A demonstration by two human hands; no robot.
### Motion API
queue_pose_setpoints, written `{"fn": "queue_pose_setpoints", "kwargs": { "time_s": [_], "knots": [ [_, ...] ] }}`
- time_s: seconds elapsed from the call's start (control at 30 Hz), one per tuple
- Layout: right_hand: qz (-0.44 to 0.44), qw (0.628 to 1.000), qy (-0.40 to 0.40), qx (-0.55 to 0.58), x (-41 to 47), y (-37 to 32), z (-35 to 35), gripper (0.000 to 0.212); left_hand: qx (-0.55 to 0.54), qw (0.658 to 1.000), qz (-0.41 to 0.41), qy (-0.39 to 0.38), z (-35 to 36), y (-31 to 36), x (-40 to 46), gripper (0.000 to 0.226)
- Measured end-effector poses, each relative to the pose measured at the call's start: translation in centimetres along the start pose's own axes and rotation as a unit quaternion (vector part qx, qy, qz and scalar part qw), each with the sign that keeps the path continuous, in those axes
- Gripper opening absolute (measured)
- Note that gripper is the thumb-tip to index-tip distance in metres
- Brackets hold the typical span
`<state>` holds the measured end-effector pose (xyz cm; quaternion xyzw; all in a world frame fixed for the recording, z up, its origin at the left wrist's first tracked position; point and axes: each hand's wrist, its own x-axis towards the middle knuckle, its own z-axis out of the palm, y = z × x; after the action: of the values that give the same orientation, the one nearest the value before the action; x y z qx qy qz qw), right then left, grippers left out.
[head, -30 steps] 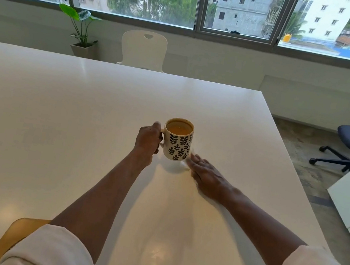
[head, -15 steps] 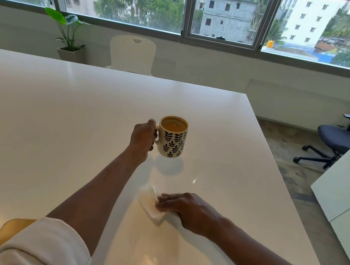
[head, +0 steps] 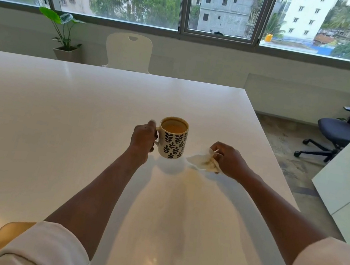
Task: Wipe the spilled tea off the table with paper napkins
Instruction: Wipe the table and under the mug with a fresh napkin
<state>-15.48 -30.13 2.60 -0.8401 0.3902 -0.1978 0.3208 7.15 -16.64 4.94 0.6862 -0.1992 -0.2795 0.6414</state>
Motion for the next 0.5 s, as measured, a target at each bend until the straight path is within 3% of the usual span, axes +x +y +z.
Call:
{"fn": "queue_pose_setpoints", "kwargs": {
  "time_s": [0.2, 0.5],
  "knots": [
    [0.037, 0.986, 0.051, -0.155, 1.8, 0.5, 2.4, 0.023, 0.010, 1.000, 0.000, 0.000, 0.4, -0.7, 0.1, 0.040],
    [-0.080, 0.945, 0.070, -0.310, 1.4, -0.5, 4.6, 0.017, 0.019, 1.000, -0.012, 0.005, 0.2, -1.6, 0.6, 0.040]
  ]
}}
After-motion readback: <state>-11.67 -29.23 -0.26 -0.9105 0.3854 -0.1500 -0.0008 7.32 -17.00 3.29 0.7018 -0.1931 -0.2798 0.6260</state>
